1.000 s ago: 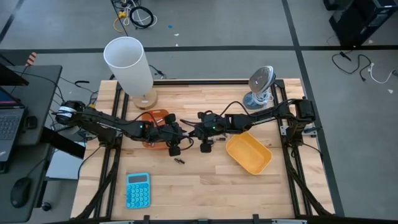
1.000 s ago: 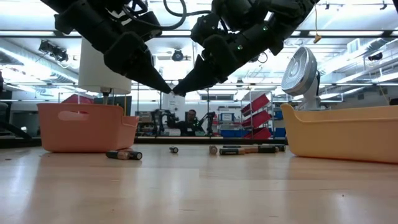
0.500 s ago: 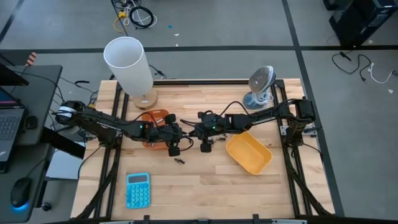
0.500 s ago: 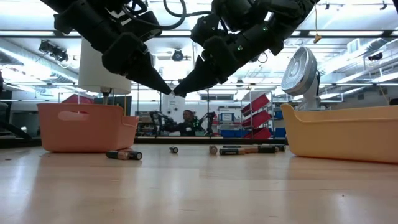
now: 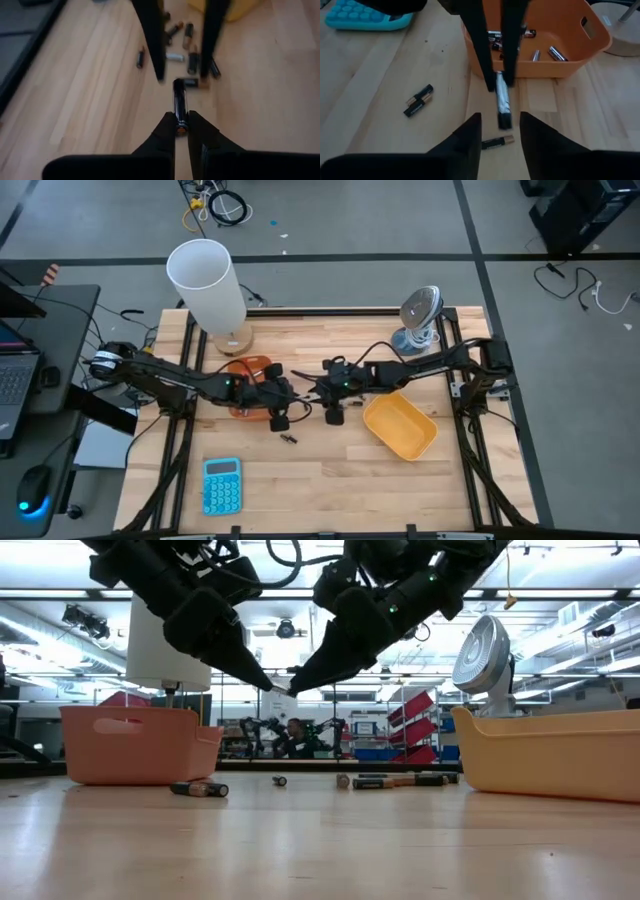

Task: Sort batteries
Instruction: Put the silver battery into the orange bin

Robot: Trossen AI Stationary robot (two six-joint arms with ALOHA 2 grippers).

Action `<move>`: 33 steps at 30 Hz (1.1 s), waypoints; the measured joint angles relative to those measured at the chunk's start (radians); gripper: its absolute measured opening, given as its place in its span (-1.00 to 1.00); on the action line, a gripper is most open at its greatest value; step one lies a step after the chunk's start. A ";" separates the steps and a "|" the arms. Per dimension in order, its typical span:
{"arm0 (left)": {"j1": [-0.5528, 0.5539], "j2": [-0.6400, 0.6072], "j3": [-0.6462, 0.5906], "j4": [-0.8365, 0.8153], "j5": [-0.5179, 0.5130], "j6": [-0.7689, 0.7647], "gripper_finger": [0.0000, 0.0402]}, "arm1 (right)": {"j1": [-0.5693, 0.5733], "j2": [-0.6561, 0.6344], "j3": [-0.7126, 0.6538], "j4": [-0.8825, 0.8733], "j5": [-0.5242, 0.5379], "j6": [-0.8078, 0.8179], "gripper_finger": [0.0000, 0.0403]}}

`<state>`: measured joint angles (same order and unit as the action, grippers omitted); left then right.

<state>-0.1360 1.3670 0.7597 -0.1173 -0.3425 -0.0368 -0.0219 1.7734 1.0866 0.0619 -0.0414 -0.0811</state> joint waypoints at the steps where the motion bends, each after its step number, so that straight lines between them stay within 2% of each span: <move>1: -0.006 0.000 0.013 -0.036 0.001 -0.010 -0.92 | 0.000 -0.011 0.000 -0.021 0.000 0.000 -0.40; 10: -0.085 0.000 0.196 -0.461 0.008 -0.036 -0.92 | -0.001 -0.128 0.000 -0.209 0.044 -0.047 -0.40; 14: -0.113 0.000 0.293 -0.741 -0.018 -0.129 -0.92 | -0.005 -0.161 0.000 -0.299 0.073 -0.055 -0.41; 21: -0.123 0.000 0.381 -1.094 -0.091 -0.230 -0.92 | -0.026 -0.170 0.000 -0.404 0.074 -0.076 -0.41; 27: -0.076 0.000 0.381 -1.253 -0.089 -0.256 -0.92 | -0.057 -0.171 -0.049 -0.377 0.070 -0.151 -0.41; 33: 0.000 0.000 0.381 -1.253 -0.064 -0.204 -0.92 | -0.106 -0.171 -0.110 -0.293 0.023 -0.167 -0.42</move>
<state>-0.1362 1.3666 1.1408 -1.3703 -0.4064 -0.2412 -0.1277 1.6024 0.9764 -0.2308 -0.0184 -0.2476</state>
